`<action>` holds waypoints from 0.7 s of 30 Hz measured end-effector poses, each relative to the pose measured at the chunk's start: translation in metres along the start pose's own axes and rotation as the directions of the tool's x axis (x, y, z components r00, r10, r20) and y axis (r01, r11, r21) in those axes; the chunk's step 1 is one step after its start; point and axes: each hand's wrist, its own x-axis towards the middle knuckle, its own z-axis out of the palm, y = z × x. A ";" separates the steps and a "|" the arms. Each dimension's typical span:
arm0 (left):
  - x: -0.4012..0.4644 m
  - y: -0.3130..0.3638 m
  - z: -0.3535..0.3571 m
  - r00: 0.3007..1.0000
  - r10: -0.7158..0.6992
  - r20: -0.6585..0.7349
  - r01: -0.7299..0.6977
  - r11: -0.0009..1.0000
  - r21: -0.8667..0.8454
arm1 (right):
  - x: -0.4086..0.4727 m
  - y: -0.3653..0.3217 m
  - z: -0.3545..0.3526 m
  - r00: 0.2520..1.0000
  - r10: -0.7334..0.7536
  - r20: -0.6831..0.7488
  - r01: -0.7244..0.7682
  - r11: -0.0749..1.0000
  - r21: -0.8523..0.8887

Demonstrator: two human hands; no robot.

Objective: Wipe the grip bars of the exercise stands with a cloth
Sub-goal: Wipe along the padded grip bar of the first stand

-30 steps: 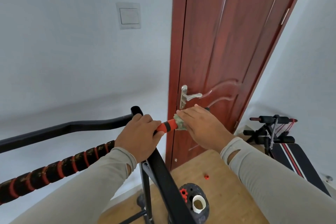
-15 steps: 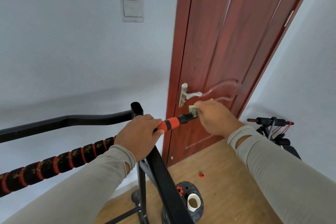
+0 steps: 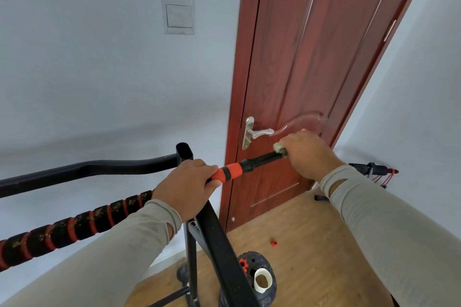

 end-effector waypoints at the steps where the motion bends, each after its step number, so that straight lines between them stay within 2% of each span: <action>1: 0.000 0.000 0.000 1.000 -0.004 0.004 0.004 1.000 -0.007 | 0.002 0.004 -0.004 0.996 0.091 0.009 -0.092 0.994 0.056; 3: 0.000 0.001 0.000 1.000 -0.006 0.007 0.006 1.000 -0.015 | 0.003 0.013 -0.003 0.962 0.266 -0.064 -0.241 0.936 0.257; 4: 0.000 0.001 0.000 1.000 -0.005 0.005 0.005 1.000 -0.013 | 0.001 0.013 -0.003 0.941 0.310 -0.134 -0.249 0.905 0.345; 6: 0.001 0.002 -0.001 1.000 -0.004 0.007 0.004 1.000 -0.007 | -0.006 0.002 -0.005 0.926 0.284 -0.250 -0.153 0.885 0.440; 7: 0.001 0.002 -0.001 1.000 -0.007 0.010 0.007 1.000 -0.006 | -0.012 -0.009 -0.009 0.942 0.211 -0.262 -0.068 0.881 0.468; 10: 0.001 0.002 -0.002 1.000 -0.013 0.015 0.013 1.000 -0.007 | -0.031 -0.046 -0.001 0.985 -0.135 -0.106 0.165 0.918 0.360; 11: 0.001 0.003 -0.003 1.000 -0.012 0.017 0.012 1.000 -0.004 | -0.033 -0.049 0.004 0.982 -0.179 -0.062 0.189 0.916 0.355; 14: 0.001 0.004 -0.003 1.000 -0.012 0.016 0.012 1.000 0.005 | -0.026 -0.038 0.003 0.992 -0.109 -0.058 0.123 0.833 0.539; 15: 0.000 0.003 -0.002 1.000 -0.014 0.015 0.014 1.000 0.001 | -0.021 -0.033 0.001 0.994 -0.087 -0.068 0.111 0.826 0.552; 18: -0.001 0.003 -0.002 1.000 -0.011 0.007 0.011 1.000 0.005 | -0.010 -0.028 0.007 0.989 -0.138 -0.049 0.146 0.921 0.361; 21: 0.000 0.002 -0.002 1.000 -0.015 0.010 0.015 1.000 -0.004 | -0.010 -0.032 0.014 0.970 -0.233 -0.073 0.244 0.926 0.288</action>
